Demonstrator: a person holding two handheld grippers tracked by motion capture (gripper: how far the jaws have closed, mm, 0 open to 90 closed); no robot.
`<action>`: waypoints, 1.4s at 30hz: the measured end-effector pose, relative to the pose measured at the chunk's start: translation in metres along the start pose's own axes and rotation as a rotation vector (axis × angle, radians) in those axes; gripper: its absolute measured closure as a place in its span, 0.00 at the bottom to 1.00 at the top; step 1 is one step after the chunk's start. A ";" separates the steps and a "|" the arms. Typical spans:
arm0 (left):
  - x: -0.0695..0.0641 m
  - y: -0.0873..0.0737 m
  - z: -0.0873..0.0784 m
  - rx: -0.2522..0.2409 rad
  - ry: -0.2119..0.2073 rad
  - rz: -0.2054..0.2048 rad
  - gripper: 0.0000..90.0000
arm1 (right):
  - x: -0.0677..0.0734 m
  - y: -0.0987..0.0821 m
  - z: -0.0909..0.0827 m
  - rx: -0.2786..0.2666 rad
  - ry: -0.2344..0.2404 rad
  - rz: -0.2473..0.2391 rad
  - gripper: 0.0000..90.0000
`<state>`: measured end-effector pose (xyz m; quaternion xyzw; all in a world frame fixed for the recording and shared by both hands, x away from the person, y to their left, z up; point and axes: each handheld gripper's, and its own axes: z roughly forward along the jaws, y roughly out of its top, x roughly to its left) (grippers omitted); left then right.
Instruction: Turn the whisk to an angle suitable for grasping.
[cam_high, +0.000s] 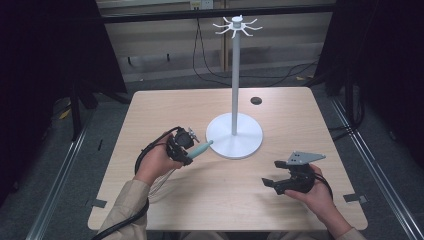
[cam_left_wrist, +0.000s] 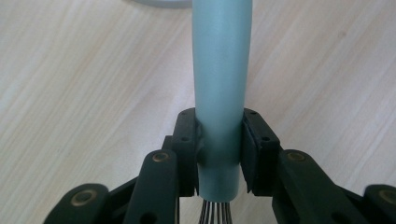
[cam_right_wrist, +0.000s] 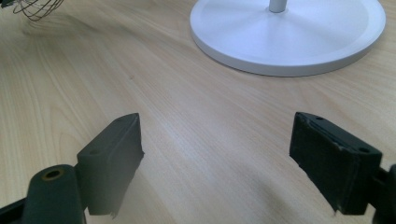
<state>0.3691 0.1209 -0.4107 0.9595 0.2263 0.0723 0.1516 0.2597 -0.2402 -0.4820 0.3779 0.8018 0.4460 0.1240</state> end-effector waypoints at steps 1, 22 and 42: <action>0.001 -0.001 -0.002 -0.010 0.003 -0.009 0.78 | 0.000 0.000 0.000 0.000 0.000 0.003 0.19; 0.014 -0.019 -0.032 -0.353 0.052 -0.190 0.78 | 0.000 0.001 0.000 -0.005 -0.003 0.003 0.17; 0.020 -0.033 -0.039 -0.594 0.105 -0.325 0.78 | 0.000 0.000 0.000 -0.008 -0.006 0.001 0.17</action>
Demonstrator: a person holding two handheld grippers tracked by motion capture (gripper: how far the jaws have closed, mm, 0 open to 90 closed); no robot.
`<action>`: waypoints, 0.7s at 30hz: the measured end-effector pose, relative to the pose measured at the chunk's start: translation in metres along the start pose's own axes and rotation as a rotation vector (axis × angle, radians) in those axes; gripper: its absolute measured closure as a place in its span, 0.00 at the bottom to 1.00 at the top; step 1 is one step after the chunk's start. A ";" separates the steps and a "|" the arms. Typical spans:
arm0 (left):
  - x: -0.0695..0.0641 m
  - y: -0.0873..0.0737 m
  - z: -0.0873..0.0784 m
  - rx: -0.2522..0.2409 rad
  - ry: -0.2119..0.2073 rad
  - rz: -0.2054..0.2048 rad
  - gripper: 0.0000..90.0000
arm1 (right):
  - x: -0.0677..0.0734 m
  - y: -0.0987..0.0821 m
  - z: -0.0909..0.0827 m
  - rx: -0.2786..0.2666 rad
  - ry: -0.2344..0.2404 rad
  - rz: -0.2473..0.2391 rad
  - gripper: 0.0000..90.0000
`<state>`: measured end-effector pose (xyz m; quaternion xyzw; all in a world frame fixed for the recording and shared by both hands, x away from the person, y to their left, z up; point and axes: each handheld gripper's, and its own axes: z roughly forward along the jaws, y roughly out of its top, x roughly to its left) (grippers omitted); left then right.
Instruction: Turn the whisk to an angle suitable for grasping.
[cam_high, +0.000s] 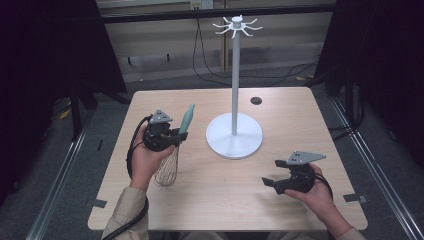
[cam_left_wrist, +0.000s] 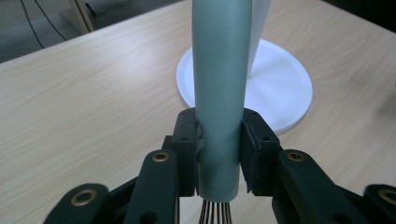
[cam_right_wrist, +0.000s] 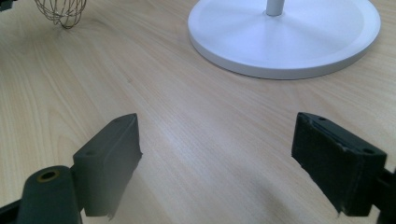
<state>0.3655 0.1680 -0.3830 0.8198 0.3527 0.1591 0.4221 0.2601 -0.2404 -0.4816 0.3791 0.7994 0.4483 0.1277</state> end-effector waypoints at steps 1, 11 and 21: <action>0.000 -0.001 -0.001 -0.016 0.006 -0.004 0.78 | 0.000 0.000 0.000 0.001 0.001 0.001 0.17; 0.000 0.002 -0.009 -0.161 0.040 -0.065 0.78 | 0.000 0.000 0.000 -0.002 -0.001 0.001 0.17; -0.002 0.005 -0.016 -0.275 0.069 -0.106 0.78 | 0.000 0.001 0.000 -0.004 0.001 0.000 0.17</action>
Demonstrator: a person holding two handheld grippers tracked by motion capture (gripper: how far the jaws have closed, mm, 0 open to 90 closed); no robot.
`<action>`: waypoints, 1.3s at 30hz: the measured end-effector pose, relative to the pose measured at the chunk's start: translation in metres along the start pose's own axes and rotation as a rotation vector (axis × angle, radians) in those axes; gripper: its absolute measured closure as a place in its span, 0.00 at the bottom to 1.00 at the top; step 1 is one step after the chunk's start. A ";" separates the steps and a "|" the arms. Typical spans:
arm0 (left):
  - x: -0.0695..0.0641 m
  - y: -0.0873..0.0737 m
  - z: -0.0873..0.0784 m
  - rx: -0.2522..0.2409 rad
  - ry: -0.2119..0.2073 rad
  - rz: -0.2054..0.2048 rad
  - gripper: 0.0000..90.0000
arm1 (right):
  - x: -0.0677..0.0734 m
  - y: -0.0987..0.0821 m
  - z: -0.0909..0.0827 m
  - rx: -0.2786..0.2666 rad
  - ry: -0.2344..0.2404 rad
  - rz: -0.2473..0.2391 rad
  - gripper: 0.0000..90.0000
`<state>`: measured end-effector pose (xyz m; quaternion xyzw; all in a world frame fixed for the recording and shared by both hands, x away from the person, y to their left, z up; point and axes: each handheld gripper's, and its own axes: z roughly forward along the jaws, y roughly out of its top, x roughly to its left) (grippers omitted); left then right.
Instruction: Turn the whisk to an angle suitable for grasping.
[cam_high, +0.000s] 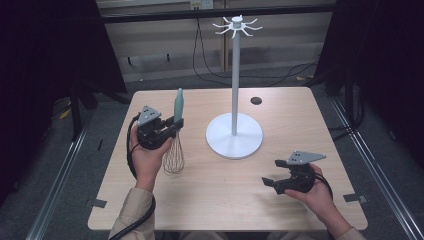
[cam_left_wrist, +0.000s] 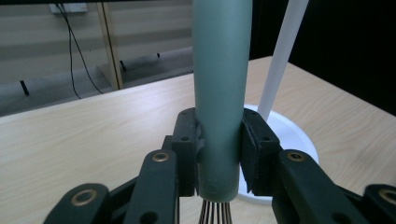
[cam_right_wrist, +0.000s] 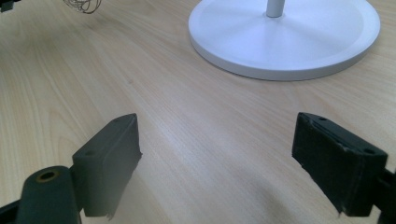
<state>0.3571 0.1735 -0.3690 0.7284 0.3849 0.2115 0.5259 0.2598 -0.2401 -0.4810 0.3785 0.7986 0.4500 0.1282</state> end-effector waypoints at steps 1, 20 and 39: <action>0.000 0.001 -0.001 -0.013 0.004 -0.011 0.78 | 0.000 0.000 0.000 -0.001 0.000 -0.001 0.17; -0.008 0.019 -0.005 -0.206 0.077 -0.047 0.78 | 0.000 0.001 0.000 -0.003 -0.002 -0.007 0.16; -0.020 0.037 0.001 -0.290 0.094 -0.050 0.78 | -0.001 0.002 -0.001 -0.009 -0.004 -0.008 0.16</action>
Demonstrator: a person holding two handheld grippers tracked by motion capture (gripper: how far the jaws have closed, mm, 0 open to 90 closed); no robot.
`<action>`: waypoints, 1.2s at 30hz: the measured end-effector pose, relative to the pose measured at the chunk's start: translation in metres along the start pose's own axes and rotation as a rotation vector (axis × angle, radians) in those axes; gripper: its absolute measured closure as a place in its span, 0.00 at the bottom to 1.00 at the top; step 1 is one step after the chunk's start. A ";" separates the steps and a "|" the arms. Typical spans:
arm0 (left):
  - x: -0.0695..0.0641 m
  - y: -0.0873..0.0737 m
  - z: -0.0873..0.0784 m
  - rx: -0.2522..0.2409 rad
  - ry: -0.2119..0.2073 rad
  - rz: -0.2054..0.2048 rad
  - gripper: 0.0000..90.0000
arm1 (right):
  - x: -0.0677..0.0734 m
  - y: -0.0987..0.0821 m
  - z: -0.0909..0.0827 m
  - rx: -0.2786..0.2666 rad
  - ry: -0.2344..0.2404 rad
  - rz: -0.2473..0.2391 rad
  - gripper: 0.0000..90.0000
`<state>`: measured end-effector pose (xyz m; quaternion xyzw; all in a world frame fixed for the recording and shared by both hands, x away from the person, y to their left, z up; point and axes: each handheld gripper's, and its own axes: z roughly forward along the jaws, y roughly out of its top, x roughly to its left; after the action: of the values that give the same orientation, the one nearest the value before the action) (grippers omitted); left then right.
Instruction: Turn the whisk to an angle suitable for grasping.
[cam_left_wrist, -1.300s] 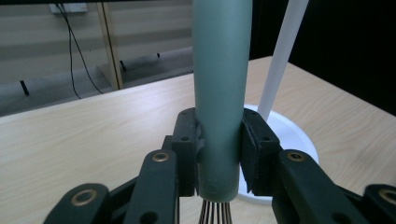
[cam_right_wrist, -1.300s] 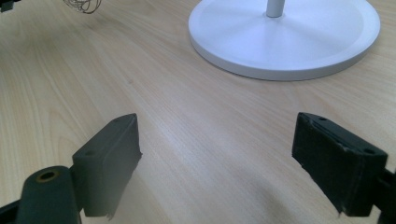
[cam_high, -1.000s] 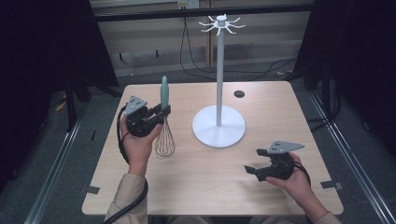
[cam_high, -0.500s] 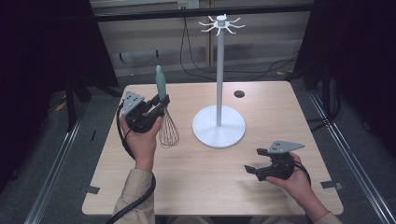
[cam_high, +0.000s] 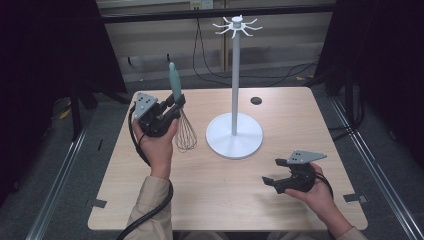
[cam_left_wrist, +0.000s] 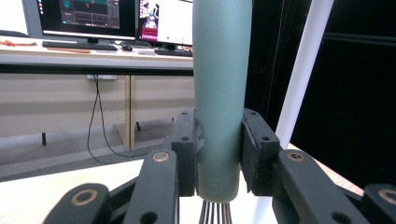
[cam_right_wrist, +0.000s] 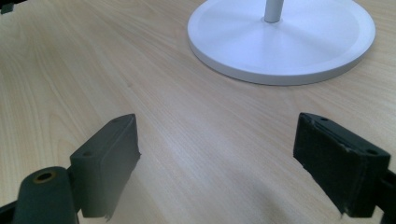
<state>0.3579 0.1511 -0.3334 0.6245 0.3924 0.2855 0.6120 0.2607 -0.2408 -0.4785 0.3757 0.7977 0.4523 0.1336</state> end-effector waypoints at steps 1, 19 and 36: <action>-0.001 0.001 0.001 -0.006 0.002 -0.004 0.78 | 0.000 0.000 0.000 0.000 0.000 -0.001 0.15; -0.016 0.020 0.015 -0.058 0.005 0.001 0.78 | 0.000 0.001 0.000 0.002 -0.009 0.002 0.11; -0.028 0.030 0.025 -0.079 0.025 0.022 0.78 | 0.000 0.001 0.001 0.008 -0.025 0.015 0.07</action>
<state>0.3677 0.1158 -0.3020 0.6003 0.3817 0.3152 0.6282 0.2614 -0.2401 -0.4785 0.3878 0.7951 0.4453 0.1385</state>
